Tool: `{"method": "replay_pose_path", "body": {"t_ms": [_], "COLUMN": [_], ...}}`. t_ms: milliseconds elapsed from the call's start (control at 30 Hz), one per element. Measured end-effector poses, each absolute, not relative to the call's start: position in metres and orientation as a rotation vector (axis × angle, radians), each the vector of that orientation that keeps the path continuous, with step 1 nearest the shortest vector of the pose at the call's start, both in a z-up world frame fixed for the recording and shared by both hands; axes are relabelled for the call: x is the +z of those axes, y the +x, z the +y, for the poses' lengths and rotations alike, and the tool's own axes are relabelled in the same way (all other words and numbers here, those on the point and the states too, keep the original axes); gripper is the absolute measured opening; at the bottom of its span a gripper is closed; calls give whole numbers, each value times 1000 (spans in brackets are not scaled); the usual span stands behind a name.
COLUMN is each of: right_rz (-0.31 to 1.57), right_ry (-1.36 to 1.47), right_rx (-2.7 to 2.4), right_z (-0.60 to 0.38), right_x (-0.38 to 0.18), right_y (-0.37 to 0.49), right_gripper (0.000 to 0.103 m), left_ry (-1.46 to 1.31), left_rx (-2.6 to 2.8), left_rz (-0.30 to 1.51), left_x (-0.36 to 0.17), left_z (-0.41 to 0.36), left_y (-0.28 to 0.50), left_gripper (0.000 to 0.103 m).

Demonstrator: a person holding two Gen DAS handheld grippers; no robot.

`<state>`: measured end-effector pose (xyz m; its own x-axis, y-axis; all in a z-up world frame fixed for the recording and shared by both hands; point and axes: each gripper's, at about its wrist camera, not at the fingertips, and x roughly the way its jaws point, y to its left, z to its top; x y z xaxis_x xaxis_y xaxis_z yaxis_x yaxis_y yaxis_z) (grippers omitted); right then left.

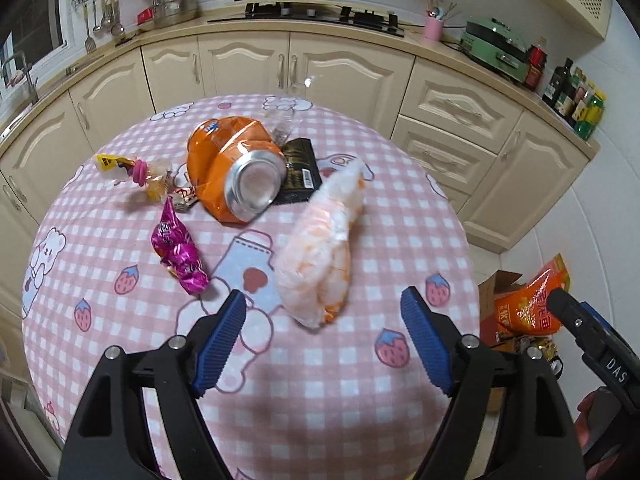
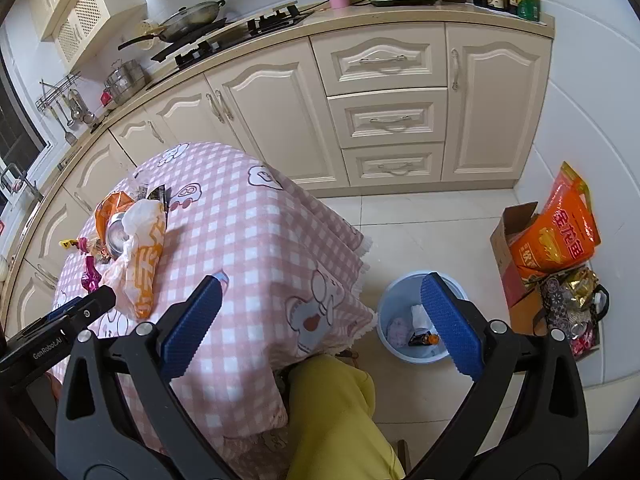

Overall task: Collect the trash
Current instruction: 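Return to the table and grasp the white-orange plastic bag with the left tool, then grasp the pink candy wrapper with the right tool while the left tool holds the bag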

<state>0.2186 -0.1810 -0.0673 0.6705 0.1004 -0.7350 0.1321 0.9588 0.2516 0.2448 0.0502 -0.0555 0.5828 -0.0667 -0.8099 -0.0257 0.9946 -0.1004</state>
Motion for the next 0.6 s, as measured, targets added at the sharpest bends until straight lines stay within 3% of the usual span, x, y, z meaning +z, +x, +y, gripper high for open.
{"method": "replay_pose_path", "body": {"t_ms": [300, 333, 400, 600], "right_rz": [900, 913, 930, 938], "right_ry": [298, 298, 298, 293], "right_rx": [-9, -14, -26, -42], "right_z": [-173, -173, -174, -169], "right_x": [-81, -85, -90, -89], "right_y": [241, 243, 244, 247], "right_gripper": [98, 98, 98, 98], "left_ry": [-177, -182, -191, -197], "left_rx": [-9, -1, 11, 7], "left_rz": [1035, 1044, 1084, 1017], "left_x": [-89, -95, -104, -85], "left_z": [55, 56, 60, 72], "left_y": [295, 299, 303, 287], "left_gripper": [80, 70, 39, 37]}}
